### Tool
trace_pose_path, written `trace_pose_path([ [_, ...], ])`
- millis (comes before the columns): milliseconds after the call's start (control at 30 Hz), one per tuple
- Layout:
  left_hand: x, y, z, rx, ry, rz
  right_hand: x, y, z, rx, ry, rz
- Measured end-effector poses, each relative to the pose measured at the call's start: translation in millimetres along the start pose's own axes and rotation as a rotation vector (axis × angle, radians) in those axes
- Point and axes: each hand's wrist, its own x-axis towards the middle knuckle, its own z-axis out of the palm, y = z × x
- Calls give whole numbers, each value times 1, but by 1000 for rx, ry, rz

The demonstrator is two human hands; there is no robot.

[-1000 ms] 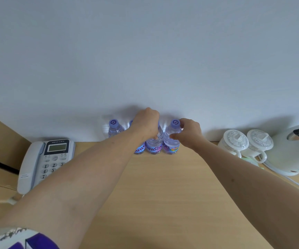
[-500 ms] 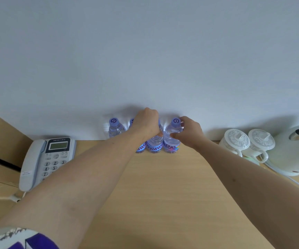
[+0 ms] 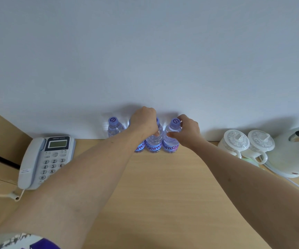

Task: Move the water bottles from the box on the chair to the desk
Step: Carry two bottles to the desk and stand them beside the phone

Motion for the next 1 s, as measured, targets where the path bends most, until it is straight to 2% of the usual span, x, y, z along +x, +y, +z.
trace_pose_path([
  [233,0,-1,3,34,52,-20,-2,8,-1,98,-7,-21],
  [400,0,-1,1,36,41,-22,-2,10,1,9,-19,-79],
  [700,-1,-1,4,51,45,-28,1,9,6,-2,21,-91],
  [900,-10,0,6,61,57,10,-1,5,5,-29,6,-47],
  [1000,-16,-6,7,41,125,48,-11,2,2,-27,42,1],
])
